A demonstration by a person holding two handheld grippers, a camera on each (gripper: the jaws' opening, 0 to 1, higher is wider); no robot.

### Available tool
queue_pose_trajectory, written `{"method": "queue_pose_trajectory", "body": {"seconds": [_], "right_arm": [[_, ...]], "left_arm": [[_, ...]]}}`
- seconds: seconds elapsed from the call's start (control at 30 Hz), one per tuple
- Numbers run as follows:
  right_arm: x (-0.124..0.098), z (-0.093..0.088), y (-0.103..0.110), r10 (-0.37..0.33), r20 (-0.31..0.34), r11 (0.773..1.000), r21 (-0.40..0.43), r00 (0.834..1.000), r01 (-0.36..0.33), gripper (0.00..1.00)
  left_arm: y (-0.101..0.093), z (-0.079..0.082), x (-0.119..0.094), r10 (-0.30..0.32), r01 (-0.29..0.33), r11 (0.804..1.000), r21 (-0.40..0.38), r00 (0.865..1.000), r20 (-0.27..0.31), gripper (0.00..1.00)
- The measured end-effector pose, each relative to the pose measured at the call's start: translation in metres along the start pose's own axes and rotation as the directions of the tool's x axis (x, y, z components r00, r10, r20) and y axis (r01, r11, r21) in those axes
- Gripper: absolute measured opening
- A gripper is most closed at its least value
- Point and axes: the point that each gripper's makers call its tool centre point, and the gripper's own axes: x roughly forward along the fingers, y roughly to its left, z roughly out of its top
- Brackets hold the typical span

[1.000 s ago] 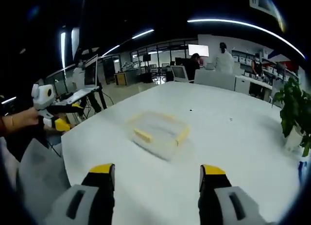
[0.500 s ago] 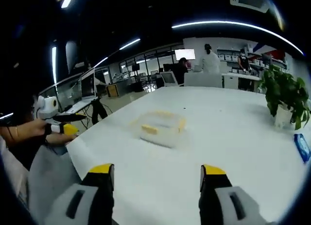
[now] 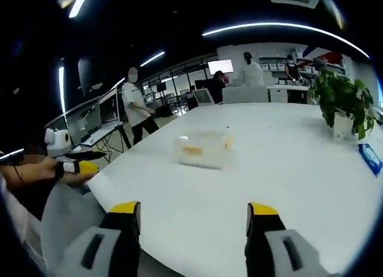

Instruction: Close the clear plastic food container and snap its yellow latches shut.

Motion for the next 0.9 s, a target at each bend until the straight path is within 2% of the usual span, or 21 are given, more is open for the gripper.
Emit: {"method": "queue_pose_trajectory", "body": {"seconds": [0.5,0.9], "right_arm": [[-0.02,-0.001,0.008,-0.041,0.05,0.999,0.017,0.998,0.04,0.7],[-0.033,-0.001,0.009,-0.053,0.062,0.998,0.03,0.997,0.051,0.69]], "left_arm": [[-0.006,-0.002,-0.01,-0.001,0.001,1.0,-0.009,1.0,0.019,0.83],[-0.006,0.0,-0.016,0.013,-0.012,1.0,-0.029,0.999,0.044,0.81]]}}
